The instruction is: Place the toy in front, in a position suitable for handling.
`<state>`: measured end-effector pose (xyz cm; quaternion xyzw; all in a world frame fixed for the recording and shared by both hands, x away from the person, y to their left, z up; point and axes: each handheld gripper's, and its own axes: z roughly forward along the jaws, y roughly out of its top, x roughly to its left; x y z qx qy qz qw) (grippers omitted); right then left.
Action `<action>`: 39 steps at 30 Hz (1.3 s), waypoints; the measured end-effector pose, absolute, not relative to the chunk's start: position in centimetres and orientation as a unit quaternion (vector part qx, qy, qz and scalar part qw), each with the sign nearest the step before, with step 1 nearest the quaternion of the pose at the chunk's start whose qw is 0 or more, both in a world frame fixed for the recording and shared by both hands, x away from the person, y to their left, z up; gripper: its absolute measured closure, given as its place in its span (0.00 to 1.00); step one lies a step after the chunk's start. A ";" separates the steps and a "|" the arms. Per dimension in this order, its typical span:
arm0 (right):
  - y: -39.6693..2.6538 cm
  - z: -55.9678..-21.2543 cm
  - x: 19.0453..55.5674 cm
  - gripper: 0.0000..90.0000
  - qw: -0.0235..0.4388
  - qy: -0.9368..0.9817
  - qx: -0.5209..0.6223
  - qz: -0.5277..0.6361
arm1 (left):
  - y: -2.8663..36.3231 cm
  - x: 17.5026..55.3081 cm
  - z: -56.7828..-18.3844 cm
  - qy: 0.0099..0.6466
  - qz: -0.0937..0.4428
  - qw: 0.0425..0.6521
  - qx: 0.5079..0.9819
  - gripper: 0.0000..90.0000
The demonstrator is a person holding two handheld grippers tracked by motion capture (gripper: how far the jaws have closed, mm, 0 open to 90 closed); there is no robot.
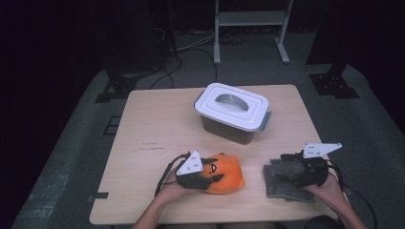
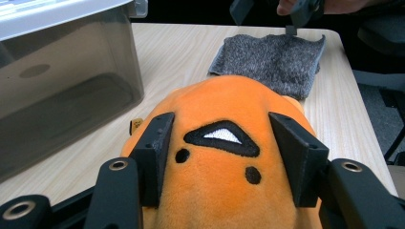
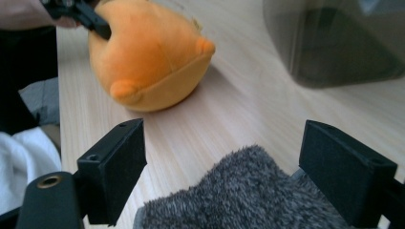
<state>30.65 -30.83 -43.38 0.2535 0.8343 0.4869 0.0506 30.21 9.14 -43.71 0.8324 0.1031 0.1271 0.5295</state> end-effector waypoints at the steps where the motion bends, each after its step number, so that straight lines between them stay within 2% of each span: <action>1: -30.8 -43.4 30.7 0.17 0.051 0.834 0.254 0.487 | 9.1 30.2 -43.7 0.103 0.127 0.530 0.832 0.48; 11: -30.9 -45.3 31.8 0.20 0.032 0.852 0.255 0.456 | 9.1 30.1 -43.8 0.102 0.128 0.528 0.833 0.46; 21: -30.2 -46.4 32.2 0.31 0.045 0.871 0.244 0.424 | 9.2 30.1 -43.8 0.103 0.122 0.529 0.833 0.43; 33: -31.0 -47.2 31.4 0.37 0.054 0.877 0.245 0.410 | 9.2 30.1 -43.8 0.102 0.120 0.528 0.834 0.40; 36: -31.1 -47.7 31.3 0.47 0.063 0.881 0.240 0.402 | 9.3 30.1 -43.8 0.104 0.116 0.528 0.835 0.38; 37: -31.1 -47.7 31.3 0.47 0.063 0.881 0.240 0.402 | 9.3 30.1 -43.8 0.104 0.116 0.528 0.835 0.37; 39: -31.2 -48.0 31.0 0.57 0.084 0.881 0.236 0.401 | 9.3 30.1 -43.8 0.105 0.113 0.529 0.835 0.36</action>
